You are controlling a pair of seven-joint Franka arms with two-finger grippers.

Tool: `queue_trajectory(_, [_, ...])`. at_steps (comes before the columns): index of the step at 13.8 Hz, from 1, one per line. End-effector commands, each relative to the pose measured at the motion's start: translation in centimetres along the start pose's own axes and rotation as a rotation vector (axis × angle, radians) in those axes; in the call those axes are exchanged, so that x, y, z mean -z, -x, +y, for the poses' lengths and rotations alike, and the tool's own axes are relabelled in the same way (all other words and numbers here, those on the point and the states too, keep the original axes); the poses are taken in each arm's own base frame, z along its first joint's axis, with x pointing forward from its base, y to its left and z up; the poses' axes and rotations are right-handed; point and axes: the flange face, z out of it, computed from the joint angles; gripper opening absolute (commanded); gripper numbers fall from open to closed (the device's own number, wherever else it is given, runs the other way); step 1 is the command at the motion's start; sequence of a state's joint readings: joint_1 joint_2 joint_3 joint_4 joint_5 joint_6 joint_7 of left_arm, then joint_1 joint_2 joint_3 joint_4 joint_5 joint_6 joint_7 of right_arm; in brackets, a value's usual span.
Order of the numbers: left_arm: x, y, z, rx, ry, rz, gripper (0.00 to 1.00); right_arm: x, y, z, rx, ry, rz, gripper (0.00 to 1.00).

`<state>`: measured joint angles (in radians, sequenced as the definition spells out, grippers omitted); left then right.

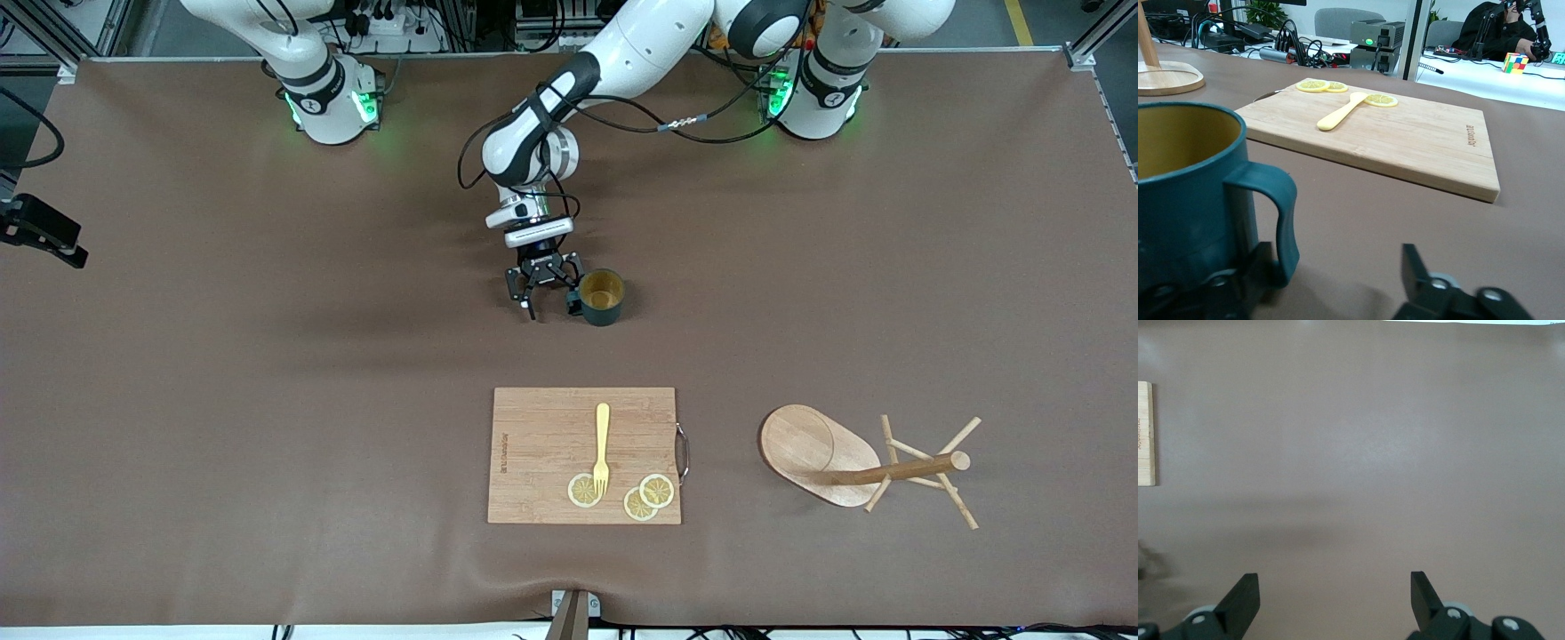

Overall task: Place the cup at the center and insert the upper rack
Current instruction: 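Lower the left gripper and grasp the teal mug handle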

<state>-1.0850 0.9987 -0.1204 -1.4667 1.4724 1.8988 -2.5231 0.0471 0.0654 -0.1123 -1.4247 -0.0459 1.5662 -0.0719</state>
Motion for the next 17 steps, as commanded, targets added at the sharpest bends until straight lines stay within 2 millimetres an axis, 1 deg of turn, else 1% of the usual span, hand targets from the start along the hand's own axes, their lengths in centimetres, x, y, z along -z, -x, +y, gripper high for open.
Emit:
queue_trajectory(1, [-0.2, 0.0, 0.5, 0.065, 0.007, 0.024, 0.00, 0.1, -0.2, 0.3, -0.004, -0.004, -0.006, 1.00])
queue_trajectory(4, [-0.1, -0.1, 0.6, 0.068, 0.008, 0.024, 0.00, 0.2, -0.2, 0.2, -0.002, -0.004, -0.005, 1.00])
queue_trajectory(8, [0.1, -1.0, 1.0, 0.080, 0.011, 0.026, 0.00, 0.1, -0.2, 0.2, -0.002, -0.004, -0.007, 1.00])
queue_trajectory(10, [-0.1, -3.0, 1.6, 0.111, 0.004, 0.026, 0.00, 0.1, -0.2, 0.2, -0.002, -0.004, -0.007, 1.00])
queue_trajectory(11, [0.2, -3.9, 1.9, 0.124, 0.004, 0.024, 0.00, 0.1, -0.2, 0.2, -0.002, -0.004, -0.007, 1.00])
queue_trajectory(14, [0.4, -7.5, 3.1, 0.175, -0.025, 0.004, 0.00, 0.1, -0.2, 0.2, -0.002, -0.004, -0.009, 1.00])
queue_trajectory(15, [0.2, -8.7, 3.4, 0.182, -0.040, -0.007, 0.00, 0.1, -0.2, 0.3, -0.004, -0.004, -0.007, 1.00])
queue_trajectory(16, [-0.1, -10.7, 4.2, 0.202, -0.053, -0.019, 0.00, 0.1, -0.2, 0.2, -0.004, -0.004, -0.009, 1.00])
queue_trajectory(17, [-0.2, -11.9, 4.7, 0.208, -0.071, -0.037, 0.00, 0.1, -0.2, 0.2, -0.004, -0.004, -0.009, 1.00])
